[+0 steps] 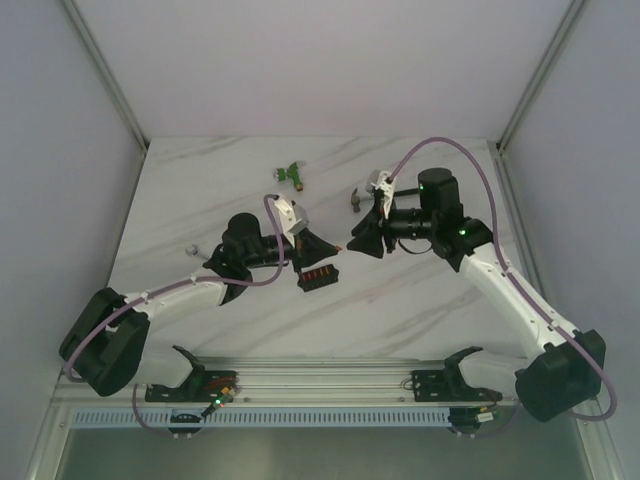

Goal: Snap on the fuse box
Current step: Pick up the fuse from the center of the board.

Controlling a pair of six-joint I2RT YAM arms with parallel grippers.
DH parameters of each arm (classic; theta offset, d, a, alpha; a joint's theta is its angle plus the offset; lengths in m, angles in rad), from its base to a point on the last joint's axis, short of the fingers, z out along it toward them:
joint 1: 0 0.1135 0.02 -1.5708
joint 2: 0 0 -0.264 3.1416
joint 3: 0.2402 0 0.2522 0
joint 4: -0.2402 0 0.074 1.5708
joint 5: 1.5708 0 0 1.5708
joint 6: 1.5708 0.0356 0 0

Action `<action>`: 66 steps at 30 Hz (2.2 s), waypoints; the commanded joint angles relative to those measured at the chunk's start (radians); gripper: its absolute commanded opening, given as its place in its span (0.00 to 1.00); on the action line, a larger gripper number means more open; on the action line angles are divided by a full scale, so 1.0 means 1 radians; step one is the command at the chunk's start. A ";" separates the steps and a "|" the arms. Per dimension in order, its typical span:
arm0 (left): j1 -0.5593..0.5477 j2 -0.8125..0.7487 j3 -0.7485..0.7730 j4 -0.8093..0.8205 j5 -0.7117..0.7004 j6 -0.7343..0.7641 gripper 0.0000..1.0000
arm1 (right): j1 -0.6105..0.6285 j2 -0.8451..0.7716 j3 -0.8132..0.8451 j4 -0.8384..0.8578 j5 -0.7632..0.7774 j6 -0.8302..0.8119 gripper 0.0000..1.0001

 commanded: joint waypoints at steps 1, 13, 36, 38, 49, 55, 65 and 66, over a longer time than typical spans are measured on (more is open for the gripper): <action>0.008 -0.024 0.026 0.010 0.119 0.006 0.04 | -0.002 -0.002 0.030 -0.052 -0.155 -0.130 0.48; 0.008 -0.013 0.010 0.167 0.179 -0.130 0.04 | 0.011 0.050 0.036 -0.075 -0.229 -0.183 0.39; 0.002 0.025 0.013 0.226 0.211 -0.180 0.05 | 0.025 0.076 0.062 -0.113 -0.284 -0.227 0.08; 0.002 0.021 0.009 0.221 0.209 -0.174 0.05 | 0.025 0.077 0.065 -0.118 -0.284 -0.229 0.04; 0.002 -0.074 -0.082 0.062 -0.053 -0.043 0.51 | 0.041 0.102 0.080 -0.107 -0.072 -0.082 0.00; 0.002 -0.123 -0.152 -0.093 -0.283 0.039 0.78 | 0.107 0.161 0.096 -0.115 0.255 0.104 0.00; 0.002 -0.056 -0.200 -0.187 -0.446 0.121 0.91 | 0.173 0.210 0.055 -0.105 0.647 0.339 0.00; 0.002 -0.038 -0.196 -0.188 -0.449 0.127 0.92 | 0.176 0.218 0.052 -0.103 0.658 0.351 0.00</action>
